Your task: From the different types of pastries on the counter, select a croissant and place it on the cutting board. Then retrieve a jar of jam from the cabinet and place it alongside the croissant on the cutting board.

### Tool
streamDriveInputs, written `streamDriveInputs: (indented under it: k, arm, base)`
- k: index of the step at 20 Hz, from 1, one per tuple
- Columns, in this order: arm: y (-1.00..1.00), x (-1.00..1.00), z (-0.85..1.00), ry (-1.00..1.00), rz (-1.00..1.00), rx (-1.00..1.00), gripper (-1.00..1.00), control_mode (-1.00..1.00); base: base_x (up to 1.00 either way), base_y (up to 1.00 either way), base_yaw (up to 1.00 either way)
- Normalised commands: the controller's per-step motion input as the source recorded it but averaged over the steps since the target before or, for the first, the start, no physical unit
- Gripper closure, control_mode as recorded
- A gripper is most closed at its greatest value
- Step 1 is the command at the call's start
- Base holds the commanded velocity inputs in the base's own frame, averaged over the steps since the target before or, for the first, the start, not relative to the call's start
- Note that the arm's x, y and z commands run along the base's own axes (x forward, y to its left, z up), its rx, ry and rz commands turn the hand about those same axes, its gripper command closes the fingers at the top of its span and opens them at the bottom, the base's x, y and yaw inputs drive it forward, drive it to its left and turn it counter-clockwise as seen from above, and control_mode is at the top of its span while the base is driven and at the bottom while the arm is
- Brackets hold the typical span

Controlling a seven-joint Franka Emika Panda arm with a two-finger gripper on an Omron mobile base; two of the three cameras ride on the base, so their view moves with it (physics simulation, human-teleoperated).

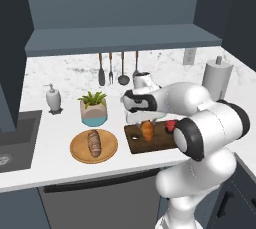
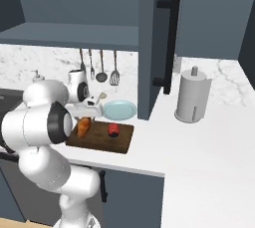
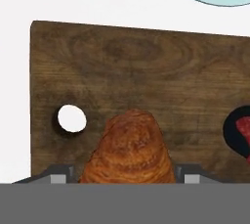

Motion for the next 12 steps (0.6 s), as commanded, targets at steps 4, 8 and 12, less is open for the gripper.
streamDriveInputs:
  k: [4,8,12]
  arm:
    - [0.00,0.15,-0.18,0.00,0.00,0.00,1.00,-1.00]
    - [0.00,0.00,0.00,0.00,0.00,0.00,-1.00,-1.00]
    - [0.00,0.00,0.00,-0.06,0.00,0.00,-1.00,-1.00]
  base:
    - [0.00,0.00,0.00]
    - [0.00,0.00,0.00]
    - [0.00,0.00,0.00]
